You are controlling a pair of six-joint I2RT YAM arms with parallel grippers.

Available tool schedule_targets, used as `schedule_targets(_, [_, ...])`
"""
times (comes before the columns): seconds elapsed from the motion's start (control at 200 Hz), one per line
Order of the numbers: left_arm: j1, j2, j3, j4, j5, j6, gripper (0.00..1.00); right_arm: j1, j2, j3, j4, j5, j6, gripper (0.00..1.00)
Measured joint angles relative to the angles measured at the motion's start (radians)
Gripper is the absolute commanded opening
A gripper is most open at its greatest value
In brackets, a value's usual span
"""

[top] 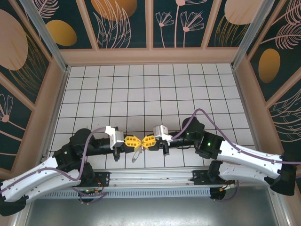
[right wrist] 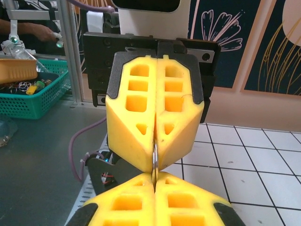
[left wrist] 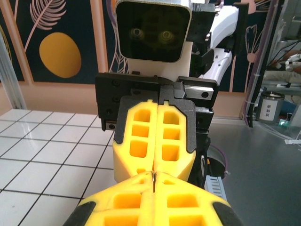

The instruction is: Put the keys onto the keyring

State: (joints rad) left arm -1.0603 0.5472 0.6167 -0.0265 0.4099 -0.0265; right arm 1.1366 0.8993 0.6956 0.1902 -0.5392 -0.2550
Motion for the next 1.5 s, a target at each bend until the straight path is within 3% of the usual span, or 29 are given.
schedule_targets(0.105, [0.0, 0.028, 0.043, -0.075, -0.027, 0.019, 0.09, -0.002, 0.0, 0.023, -0.064, 0.036, -0.008, 0.0])
schedule_targets(0.611, [0.002, 0.145, 0.154, -0.33, -0.158, 0.106, 0.18, -0.003, 0.119, 0.16, -0.354, 0.166, -0.109, 0.0])
schedule_targets(0.746, [0.002, 0.146, 0.154, -0.333, -0.164, 0.11, 0.11, 0.001, 0.132, 0.187, -0.386, 0.185, -0.13, 0.0])
schedule_targets(0.806, [0.002, 0.148, 0.154, -0.333, -0.169, 0.11, 0.0, 0.005, 0.132, 0.192, -0.396, 0.193, -0.134, 0.0])
schedule_targets(0.986, [0.002, 0.147, 0.154, -0.338, -0.187, 0.121, 0.0, 0.012, 0.145, 0.209, -0.42, 0.211, -0.141, 0.0])
schedule_targets(1.136, [0.002, 0.11, 0.124, -0.297, -0.18, 0.115, 0.0, 0.016, 0.134, 0.204, -0.405, 0.203, -0.14, 0.03])
schedule_targets(1.221, [0.002, 0.062, 0.081, -0.228, -0.161, 0.1, 0.0, 0.02, 0.105, 0.179, -0.359, 0.192, -0.135, 0.09])
schedule_targets(1.501, [0.0, 0.004, -0.033, 0.005, -0.126, 0.056, 0.0, 0.023, 0.056, 0.137, -0.268, 0.154, -0.12, 0.13])
